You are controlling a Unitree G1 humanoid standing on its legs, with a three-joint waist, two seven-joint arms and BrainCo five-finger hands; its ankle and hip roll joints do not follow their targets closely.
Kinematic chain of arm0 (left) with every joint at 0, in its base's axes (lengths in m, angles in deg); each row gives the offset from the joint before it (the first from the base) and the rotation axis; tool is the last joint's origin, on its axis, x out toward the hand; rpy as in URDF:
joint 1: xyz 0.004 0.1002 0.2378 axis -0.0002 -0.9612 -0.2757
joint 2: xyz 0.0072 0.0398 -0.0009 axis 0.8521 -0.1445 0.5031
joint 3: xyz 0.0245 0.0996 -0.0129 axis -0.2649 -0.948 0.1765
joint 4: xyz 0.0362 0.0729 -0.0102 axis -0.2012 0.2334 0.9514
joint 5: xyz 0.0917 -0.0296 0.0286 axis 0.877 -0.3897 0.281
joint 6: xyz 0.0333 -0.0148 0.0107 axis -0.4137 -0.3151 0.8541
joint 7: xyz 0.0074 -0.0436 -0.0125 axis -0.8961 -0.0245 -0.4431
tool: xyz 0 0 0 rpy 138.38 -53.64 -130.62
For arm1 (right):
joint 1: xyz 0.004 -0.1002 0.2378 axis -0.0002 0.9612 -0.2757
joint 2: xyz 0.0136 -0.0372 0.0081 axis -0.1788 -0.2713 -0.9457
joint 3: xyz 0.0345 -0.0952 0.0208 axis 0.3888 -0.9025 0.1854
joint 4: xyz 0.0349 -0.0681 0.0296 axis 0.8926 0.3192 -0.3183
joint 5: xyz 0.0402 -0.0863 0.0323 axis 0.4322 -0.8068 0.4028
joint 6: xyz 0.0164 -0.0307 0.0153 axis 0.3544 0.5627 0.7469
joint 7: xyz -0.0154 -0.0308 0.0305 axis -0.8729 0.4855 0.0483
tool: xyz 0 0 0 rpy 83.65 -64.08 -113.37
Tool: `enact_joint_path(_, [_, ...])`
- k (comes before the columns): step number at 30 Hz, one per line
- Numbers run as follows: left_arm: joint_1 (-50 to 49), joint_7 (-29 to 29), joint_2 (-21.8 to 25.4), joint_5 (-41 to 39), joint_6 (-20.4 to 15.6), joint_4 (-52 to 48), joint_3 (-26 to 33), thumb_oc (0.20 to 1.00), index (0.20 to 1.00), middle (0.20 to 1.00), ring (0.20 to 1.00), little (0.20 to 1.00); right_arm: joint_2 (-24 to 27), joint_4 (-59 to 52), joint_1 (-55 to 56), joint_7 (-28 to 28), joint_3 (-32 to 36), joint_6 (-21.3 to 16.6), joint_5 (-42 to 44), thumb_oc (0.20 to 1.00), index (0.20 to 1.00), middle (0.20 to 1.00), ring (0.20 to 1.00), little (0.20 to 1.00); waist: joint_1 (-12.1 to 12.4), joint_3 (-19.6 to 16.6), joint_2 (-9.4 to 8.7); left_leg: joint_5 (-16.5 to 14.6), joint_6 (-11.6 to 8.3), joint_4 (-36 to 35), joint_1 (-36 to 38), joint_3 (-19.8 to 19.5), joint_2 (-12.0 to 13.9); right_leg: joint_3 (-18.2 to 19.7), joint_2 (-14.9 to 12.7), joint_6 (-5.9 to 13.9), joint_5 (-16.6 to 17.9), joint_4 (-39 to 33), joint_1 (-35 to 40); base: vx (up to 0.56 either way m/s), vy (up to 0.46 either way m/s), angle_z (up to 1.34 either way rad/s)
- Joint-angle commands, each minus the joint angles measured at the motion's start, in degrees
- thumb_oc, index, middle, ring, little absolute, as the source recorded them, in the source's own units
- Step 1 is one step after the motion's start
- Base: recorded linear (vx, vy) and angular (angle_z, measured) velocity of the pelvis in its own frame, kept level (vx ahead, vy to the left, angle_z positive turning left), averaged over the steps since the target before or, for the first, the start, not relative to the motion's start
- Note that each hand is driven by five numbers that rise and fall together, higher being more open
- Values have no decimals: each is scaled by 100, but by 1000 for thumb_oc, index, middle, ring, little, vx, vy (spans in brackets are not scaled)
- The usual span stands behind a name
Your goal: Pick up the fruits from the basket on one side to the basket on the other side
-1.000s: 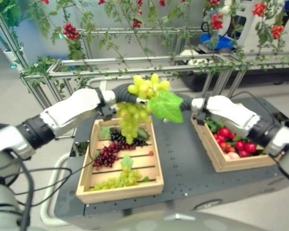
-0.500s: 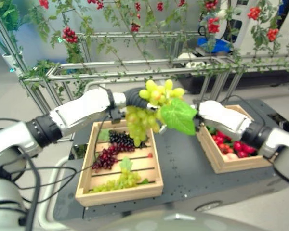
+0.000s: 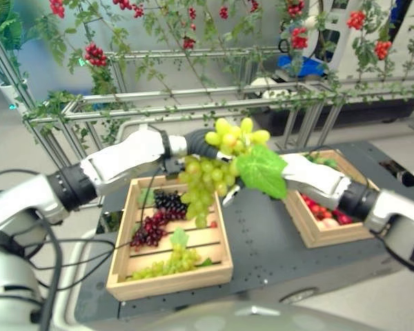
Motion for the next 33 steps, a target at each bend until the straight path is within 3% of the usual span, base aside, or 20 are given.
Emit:
enact_joint_path(1, [191, 62, -406, -63, -426, 411, 761, 200, 200, 200, 200, 200, -728, -232, 49, -48, 581, -412, 627, 1000, 1000, 1000, 1000, 1000, -46, 31, -194, -249, 54, 168, -122, 95, -121, 1, -168, 459, -201, 330, 58, 0, 0, 0])
enact_joint_path(6, [107, 22, -392, -101, -431, 420, 908, 200, 200, 200, 200, 200, -991, -230, 525, -62, 1014, -452, 863, 1000, 1000, 1000, 1000, 1000, -63, 19, -172, -235, 55, 164, -138, 101, -122, 0, -157, 466, -186, 331, 29, -4, -4, -2])
enact_joint_path(15, [6, 70, -1045, -132, -509, 523, 1153, 200, 200, 200, 200, 200, -1439, -239, 1066, -134, 1316, -467, 1128, 1000, 1000, 1000, 1000, 1000, -137, -3, -141, -226, 55, 168, -167, 111, -139, 25, -162, 470, -173, 342, -11, -4, 0, 0])
enact_joint_path(33, [-312, 473, -1655, 254, -696, 754, 1657, 200, 200, 200, 200, 200, -1992, -159, 2111, -353, 1960, -620, 1832, 1000, 1000, 1000, 1000, 1000, -259, -18, -69, -269, 79, 196, -164, 168, -154, 85, -169, 488, -159, 371, -53, 0, 0, -3])
